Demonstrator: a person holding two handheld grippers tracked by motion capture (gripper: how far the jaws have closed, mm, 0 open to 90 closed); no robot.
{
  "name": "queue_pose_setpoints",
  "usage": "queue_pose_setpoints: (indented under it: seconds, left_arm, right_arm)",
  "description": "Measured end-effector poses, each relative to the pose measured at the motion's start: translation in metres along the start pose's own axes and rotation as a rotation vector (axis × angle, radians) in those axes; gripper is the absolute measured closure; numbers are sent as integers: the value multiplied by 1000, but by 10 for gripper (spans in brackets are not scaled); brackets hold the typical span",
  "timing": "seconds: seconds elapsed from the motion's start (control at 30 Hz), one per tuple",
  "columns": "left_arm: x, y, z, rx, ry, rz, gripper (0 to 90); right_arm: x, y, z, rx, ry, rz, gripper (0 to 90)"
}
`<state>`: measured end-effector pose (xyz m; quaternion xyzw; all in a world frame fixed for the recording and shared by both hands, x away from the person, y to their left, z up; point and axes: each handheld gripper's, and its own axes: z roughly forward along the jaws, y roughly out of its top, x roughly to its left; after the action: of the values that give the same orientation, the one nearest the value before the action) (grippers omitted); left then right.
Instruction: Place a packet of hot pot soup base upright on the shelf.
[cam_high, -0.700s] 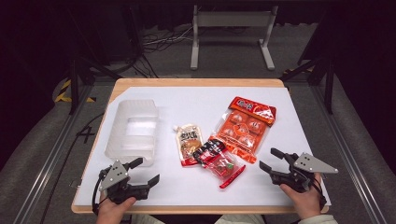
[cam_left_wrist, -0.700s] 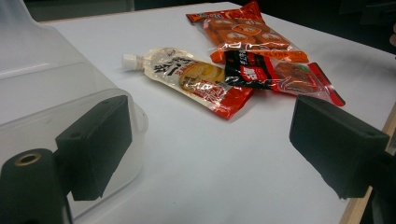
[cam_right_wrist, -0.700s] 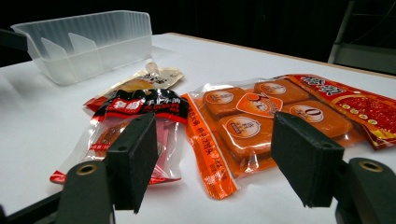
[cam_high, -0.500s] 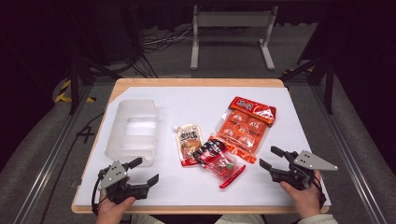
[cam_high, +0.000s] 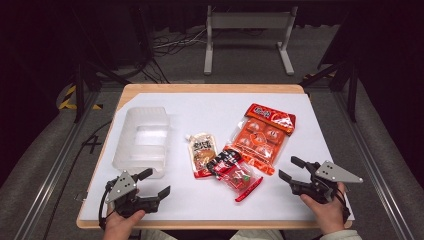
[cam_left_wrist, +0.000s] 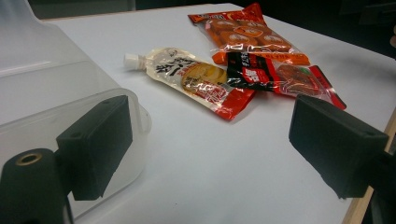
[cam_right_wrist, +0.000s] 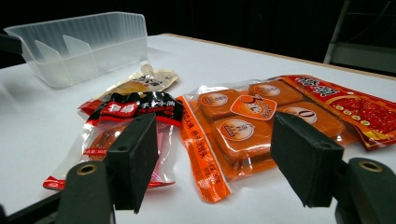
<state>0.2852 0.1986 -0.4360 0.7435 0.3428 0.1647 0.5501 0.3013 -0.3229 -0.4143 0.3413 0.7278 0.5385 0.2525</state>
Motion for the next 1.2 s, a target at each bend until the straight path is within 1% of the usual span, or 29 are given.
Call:
queue_pose_setpoints:
  seconds: [0.03,0.1,0.2,0.23,0.33,0.47,0.5,0.6,0.7,0.8,0.83,0.93,1.0,1.17,1.2]
  left_arm:
    - [0,0,0,0,0,0,142]
    - [-1,-1,1,5,9,-5,143]
    - [-1,0,1,4,11,0,144]
    - [-1,0,0,3,9,-3,144]
    - [-1,0,-1,3,11,-2,144]
    - [-1,-1,0,3,13,-2,145]
    - [-1,-1,-1,2,11,-2,145]
    - [-1,-1,0,2,13,-1,145]
    - [-1,-1,0,7,11,0,145]
    - [-1,-1,0,8,8,4,145]
    - [-2,-1,0,9,5,3,145]
    - [-2,-1,1,11,4,3,145]
    - [-2,-1,0,10,3,8,145]
    - [-2,-1,2,13,6,13,140]
    - [-2,-1,2,13,6,13,137]
  right_arm:
    - [0,0,0,0,0,0,332]
    - [-1,3,1,28,-27,-8,342]
    - [-5,7,3,43,-33,-6,347]
    - [-6,8,3,45,-35,-4,347]
    - [-8,13,5,47,-30,-7,347]
    - [-11,21,9,61,-25,0,343]
    - [-13,24,11,68,-26,9,342]
    - [-19,32,16,79,-21,16,340]
    - [-25,39,20,83,-27,6,340]
    - [-29,43,23,86,-25,12,339]
    - [-33,48,26,93,-23,16,339]
    - [-41,54,31,109,-25,26,355]
    - [-48,58,35,119,-26,43,357]
    - [-62,63,44,125,-35,73,360]
    - [-62,63,44,125,-35,73,360]
